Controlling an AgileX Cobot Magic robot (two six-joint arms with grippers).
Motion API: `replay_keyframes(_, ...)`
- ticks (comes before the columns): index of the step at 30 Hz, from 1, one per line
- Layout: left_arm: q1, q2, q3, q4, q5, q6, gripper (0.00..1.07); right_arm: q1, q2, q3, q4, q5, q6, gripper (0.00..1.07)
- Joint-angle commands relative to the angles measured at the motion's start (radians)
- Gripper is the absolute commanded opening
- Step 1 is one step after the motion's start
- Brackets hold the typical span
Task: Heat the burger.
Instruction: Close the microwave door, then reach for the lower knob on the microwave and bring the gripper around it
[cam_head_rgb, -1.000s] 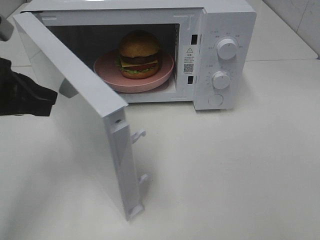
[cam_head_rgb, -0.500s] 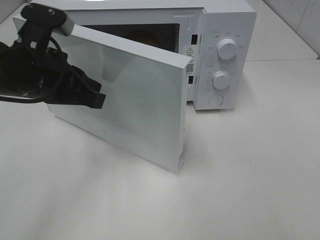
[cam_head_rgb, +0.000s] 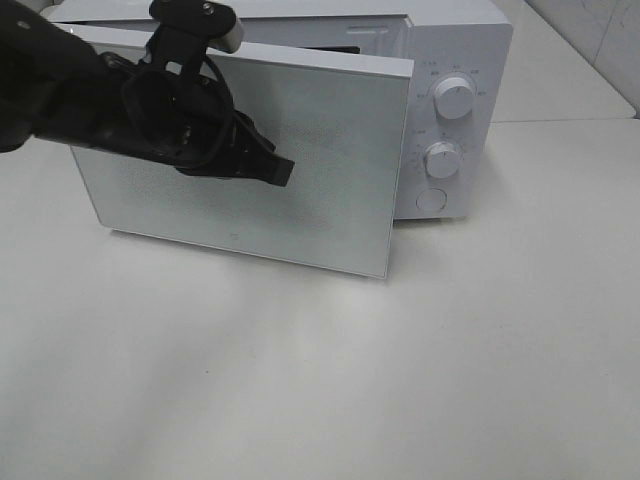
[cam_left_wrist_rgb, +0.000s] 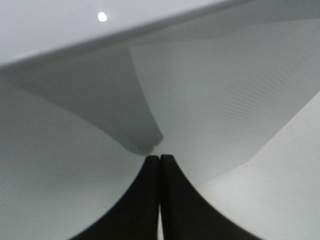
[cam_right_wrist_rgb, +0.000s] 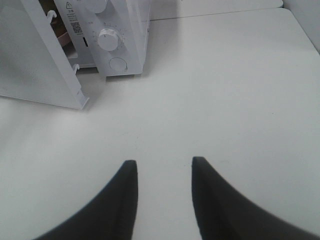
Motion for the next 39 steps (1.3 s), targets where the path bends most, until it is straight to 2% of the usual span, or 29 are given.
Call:
replay_keyframes(1, -0.019, 0.072, -0.103, -0.014, -0.023, -0.004, 0.0, -0.003, -0.027, 0.003, -0.001, -0.016, -0.01, 0.34)
replay_keyframes(3, -0.022, 0.089, -0.121, -0.014, -0.023, -0.004, 0.0, -0.003, -0.027, 0.003, -0.001, -0.016, -0.01, 0.34)
replay_keyframes(5, -0.029, 0.139, -0.184, -0.014, -0.02, -0.004, 0.0, -0.003, -0.027, 0.003, -0.001, -0.016, -0.01, 0.34)
replay_keyframes(10, -0.036, 0.208, -0.271, -0.014, -0.019, -0.004, 0.0, -0.003, -0.027, 0.003, -0.001, -0.016, -0.01, 0.34)
replay_keyframes(22, -0.069, 0.302, -0.42, -0.014, -0.093, -0.003, 0.0, -0.003, -0.027, 0.003, -0.001, -0.016, -0.01, 0.34)
replay_keyframes(24, -0.071, 0.341, -0.483, -0.014, -0.091, -0.004, 0.0, -0.003, -0.027, 0.003, -0.001, -0.016, -0.01, 0.34)
replay_keyframes(30, -0.071, 0.368, -0.518, -0.014, -0.073, -0.004, 0.0, -0.003, -0.027, 0.003, -0.001, -0.016, -0.01, 0.34)
replay_keyframes(33, -0.071, 0.369, -0.52, -0.012, 0.0, -0.004, 0.0, -0.003, -0.027, 0.003, -0.001, -0.016, -0.01, 0.34)
replay_keyframes(34, -0.071, 0.369, -0.52, 0.0, 0.078, -0.004, 0.0, -0.003, -0.027, 0.003, -0.001, -0.016, -0.01, 0.34)
replay_keyframes(35, -0.071, 0.369, -0.52, 0.036, 0.163, -0.004, 0.0, -0.003, -0.027, 0.003, -0.001, -0.016, -0.01, 0.34)
replay_keyframes(39, -0.071, 0.367, -0.52, 0.104, 0.285, -0.005, 0.0, -0.003, -0.027, 0.003, -0.001, -0.016, -0.01, 0.34)
